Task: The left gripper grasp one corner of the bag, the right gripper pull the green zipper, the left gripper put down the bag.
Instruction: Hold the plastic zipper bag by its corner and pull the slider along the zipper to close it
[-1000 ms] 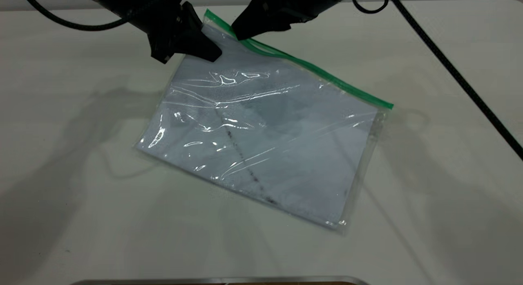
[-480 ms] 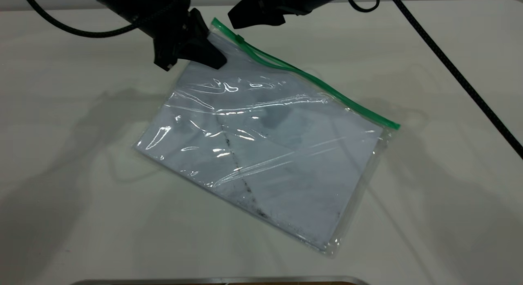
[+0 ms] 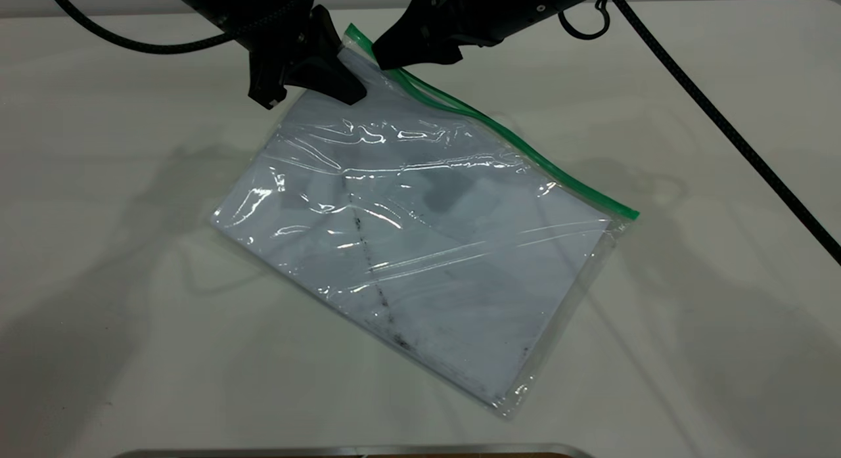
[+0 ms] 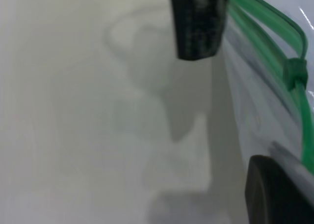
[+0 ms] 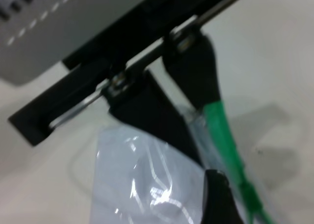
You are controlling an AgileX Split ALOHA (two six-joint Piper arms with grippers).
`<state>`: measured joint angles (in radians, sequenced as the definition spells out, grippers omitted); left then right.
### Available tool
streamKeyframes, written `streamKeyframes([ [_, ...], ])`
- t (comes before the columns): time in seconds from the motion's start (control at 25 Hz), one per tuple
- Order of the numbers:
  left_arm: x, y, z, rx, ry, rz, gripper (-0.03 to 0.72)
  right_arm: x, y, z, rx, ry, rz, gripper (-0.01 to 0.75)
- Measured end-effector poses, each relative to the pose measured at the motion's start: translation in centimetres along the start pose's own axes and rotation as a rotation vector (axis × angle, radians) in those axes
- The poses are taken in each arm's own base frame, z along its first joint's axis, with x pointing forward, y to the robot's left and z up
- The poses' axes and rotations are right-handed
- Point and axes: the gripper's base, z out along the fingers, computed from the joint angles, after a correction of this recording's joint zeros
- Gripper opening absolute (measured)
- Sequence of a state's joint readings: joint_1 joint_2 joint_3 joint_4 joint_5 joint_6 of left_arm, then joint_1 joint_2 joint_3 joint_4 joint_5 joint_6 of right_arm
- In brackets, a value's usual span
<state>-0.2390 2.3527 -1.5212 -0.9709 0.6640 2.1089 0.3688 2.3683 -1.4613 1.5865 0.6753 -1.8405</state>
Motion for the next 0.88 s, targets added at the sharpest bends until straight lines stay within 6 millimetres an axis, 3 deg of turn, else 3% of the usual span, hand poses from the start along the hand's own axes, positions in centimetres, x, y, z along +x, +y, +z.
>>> streamKeyframes([
  [0.68,0.2,0.1,0.0,-0.01,0.022,0.014,0.053,1.2,-0.3,0.9,-0.027,-0.021,0.063,0.505],
  [0.88,0.2,0.1,0.0,-0.01,0.022,0.014,0.053,1.0,-0.3,0.9,-0.031,-0.042,0.076,0.453],
])
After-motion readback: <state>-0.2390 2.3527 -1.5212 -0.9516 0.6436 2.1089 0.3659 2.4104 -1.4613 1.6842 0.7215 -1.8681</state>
